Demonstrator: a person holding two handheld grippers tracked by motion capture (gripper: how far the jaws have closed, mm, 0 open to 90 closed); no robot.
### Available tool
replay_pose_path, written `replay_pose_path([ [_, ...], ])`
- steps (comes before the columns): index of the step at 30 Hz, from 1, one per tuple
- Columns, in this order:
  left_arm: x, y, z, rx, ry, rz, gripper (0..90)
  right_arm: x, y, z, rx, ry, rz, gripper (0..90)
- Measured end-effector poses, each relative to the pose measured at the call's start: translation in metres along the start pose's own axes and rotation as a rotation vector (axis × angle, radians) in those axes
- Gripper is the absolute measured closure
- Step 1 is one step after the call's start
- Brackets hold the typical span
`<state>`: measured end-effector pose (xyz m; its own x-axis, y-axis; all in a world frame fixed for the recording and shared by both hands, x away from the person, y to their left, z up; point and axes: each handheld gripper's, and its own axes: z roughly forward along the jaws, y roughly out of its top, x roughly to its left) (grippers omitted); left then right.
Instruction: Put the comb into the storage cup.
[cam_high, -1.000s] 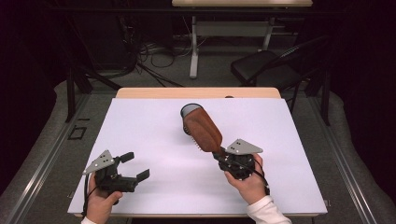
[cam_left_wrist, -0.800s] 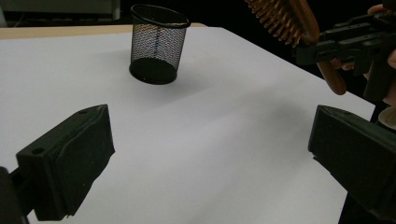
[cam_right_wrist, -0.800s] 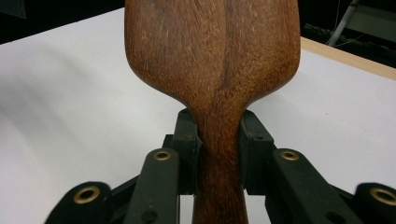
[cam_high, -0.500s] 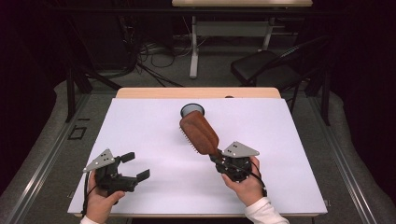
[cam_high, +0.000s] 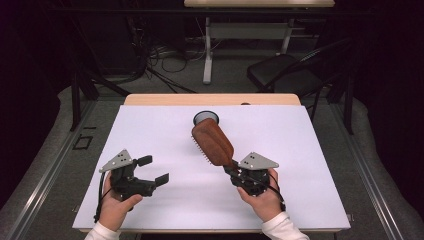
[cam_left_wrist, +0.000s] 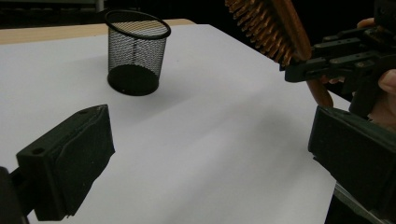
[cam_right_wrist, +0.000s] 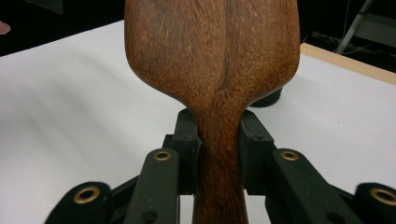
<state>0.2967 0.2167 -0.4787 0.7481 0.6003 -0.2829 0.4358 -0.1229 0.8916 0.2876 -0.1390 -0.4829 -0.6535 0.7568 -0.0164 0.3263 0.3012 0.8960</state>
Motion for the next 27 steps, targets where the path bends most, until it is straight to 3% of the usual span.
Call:
replay_pose_path([
  [12,-0.009,0.026,0.023,0.021,-0.041,0.010,0.3,0.000,0.000,-0.003,-0.016,-0.005,0.002,72.3],
  [27,-0.016,0.046,0.036,0.030,-0.077,0.007,0.3,0.001,-0.001,-0.005,-0.020,-0.005,0.001,72.3],
])
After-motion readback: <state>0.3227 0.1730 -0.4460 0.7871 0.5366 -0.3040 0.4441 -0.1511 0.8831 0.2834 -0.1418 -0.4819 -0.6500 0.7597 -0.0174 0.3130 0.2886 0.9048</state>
